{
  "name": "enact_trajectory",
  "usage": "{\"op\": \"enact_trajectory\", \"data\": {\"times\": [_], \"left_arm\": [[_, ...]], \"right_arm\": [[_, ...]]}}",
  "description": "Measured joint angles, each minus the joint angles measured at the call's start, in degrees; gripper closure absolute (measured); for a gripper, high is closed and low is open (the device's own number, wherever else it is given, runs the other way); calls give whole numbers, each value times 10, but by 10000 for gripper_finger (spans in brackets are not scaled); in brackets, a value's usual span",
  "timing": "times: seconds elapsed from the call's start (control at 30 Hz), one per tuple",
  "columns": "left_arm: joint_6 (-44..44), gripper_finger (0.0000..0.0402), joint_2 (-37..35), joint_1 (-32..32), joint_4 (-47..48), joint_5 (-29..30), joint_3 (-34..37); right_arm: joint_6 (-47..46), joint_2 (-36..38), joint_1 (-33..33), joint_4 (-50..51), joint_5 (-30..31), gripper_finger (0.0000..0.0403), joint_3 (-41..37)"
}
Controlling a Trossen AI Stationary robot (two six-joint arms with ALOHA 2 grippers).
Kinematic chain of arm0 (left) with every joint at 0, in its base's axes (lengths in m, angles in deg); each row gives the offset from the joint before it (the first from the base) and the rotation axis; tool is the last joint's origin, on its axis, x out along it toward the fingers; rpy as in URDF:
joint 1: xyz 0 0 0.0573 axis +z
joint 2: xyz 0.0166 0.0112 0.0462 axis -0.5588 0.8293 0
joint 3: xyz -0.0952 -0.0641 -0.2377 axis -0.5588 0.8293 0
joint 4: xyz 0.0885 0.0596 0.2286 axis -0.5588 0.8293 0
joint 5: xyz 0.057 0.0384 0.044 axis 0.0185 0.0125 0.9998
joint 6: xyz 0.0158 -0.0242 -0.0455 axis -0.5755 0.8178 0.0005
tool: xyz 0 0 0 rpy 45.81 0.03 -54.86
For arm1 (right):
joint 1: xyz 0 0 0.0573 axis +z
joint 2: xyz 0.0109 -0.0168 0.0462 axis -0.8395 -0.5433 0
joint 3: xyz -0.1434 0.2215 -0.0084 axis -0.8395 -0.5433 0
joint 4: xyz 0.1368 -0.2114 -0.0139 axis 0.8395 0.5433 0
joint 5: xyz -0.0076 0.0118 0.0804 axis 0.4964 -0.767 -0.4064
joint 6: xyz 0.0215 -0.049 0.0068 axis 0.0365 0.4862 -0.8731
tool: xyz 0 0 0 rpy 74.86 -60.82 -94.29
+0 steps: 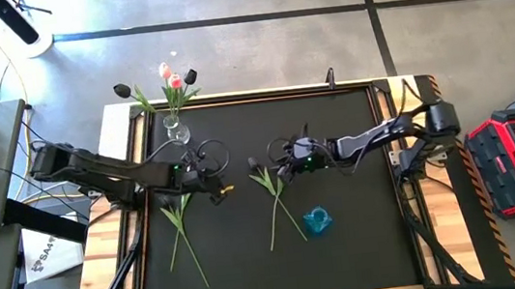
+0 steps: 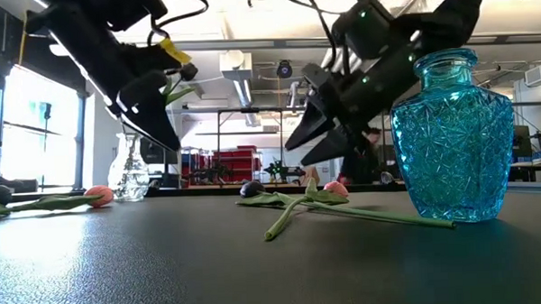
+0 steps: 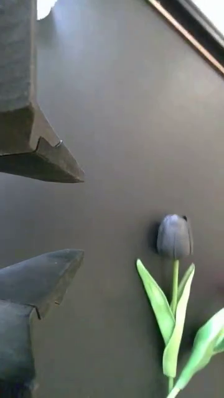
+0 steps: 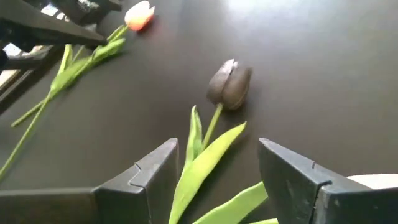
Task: Sort flowers into vase by color
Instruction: Put the right pink flower into the blue vase
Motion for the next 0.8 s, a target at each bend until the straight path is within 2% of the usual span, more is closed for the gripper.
{"op": "enact_trajectory", "data": {"times": [0.2,0.33,0.53,0.8], "left_arm": [[24,227,35,-5,-17,4,0],[29,227,38,-5,-13,0,0],[31,227,2,-15,13,-7,0],[94,227,-51,-66,71,39,0]], "right_arm": [[0,-24,2,-31,-15,197,0],[5,-14,9,-52,-58,197,0],[4,9,26,-75,-77,197,1],[-22,19,32,-41,-97,197,11]]}}
